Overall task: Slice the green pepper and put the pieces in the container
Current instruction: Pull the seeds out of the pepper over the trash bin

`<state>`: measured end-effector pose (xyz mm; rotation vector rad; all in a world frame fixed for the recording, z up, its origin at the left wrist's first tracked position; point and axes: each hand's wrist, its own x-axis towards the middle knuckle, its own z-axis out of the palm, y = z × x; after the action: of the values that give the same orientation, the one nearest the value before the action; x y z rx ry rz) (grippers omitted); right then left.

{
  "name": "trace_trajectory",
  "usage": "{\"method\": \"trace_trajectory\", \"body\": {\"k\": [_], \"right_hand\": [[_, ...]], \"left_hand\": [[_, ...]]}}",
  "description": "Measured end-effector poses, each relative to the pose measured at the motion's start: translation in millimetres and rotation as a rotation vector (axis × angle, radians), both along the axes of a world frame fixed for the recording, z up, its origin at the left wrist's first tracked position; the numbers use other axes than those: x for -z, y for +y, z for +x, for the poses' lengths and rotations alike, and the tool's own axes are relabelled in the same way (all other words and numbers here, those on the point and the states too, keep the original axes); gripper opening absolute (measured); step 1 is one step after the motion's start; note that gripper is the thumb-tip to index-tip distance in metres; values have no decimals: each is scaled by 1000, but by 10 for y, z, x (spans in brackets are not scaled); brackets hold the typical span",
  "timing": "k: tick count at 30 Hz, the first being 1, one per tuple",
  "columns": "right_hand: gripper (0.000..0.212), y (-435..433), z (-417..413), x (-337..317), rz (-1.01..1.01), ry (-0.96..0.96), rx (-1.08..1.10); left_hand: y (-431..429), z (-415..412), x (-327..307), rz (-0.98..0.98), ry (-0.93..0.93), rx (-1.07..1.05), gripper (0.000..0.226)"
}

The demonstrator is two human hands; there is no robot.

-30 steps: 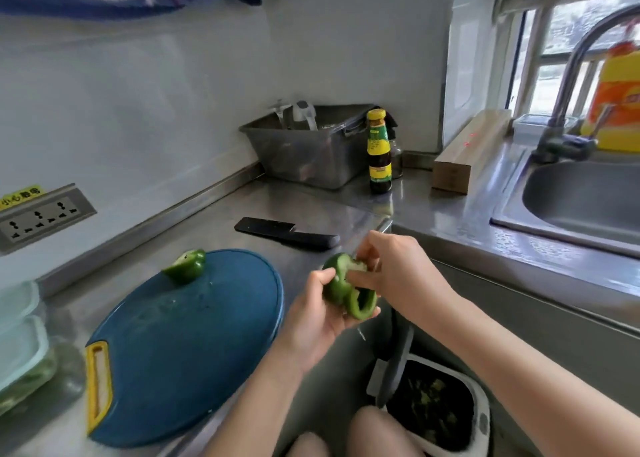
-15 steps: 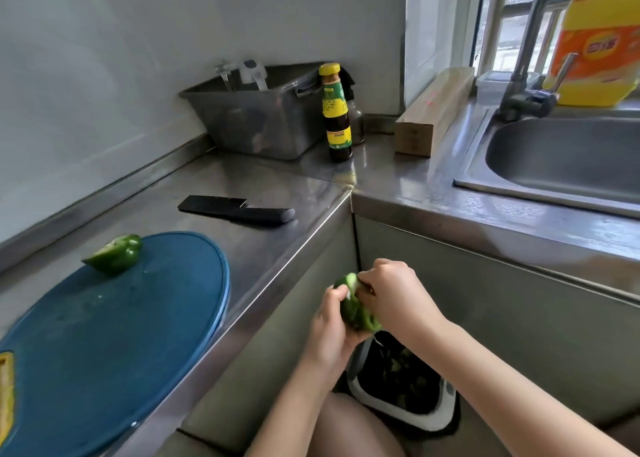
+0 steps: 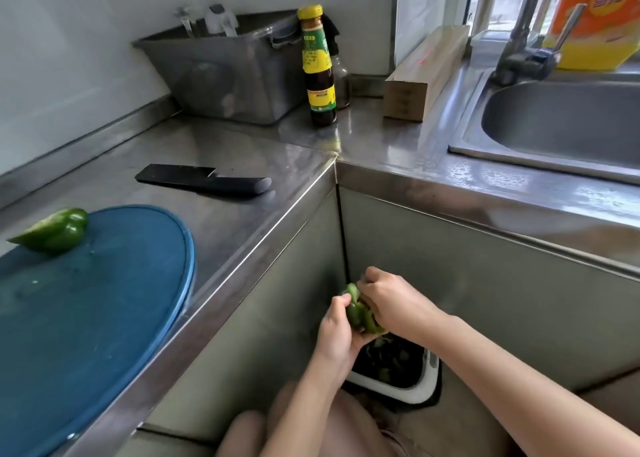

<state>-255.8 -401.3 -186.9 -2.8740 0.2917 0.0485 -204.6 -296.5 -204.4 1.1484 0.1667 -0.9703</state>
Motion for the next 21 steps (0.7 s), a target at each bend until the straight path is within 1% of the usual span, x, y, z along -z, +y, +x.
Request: {"method": "trace_trajectory", "body": {"k": [3,9,13,16,19,20,21], "right_hand": [[19,-49,-6,126,15,-3,-56],[14,-184,12,157,13,-23,-211],[19,-285,71,177,92,-36,-229],[26,-298,66,156,143,-77,-189],[41,-289,16,139,110,-140,-143],[40,-274,-3,135,79,-157,-180],[34,-260,-17,129,42,-161,-242]], "left_hand": [[36,13,84,-7,38,18,34],[89,131,151,-34,96,105,38],[87,189,162,-35,89,152,41],[81,210,178,-47,78,158,43],[71,231,210,-78,79,156,45],[68,229,222,-72,65,172,46],[65,225,236,-61,45,196,46]]}}
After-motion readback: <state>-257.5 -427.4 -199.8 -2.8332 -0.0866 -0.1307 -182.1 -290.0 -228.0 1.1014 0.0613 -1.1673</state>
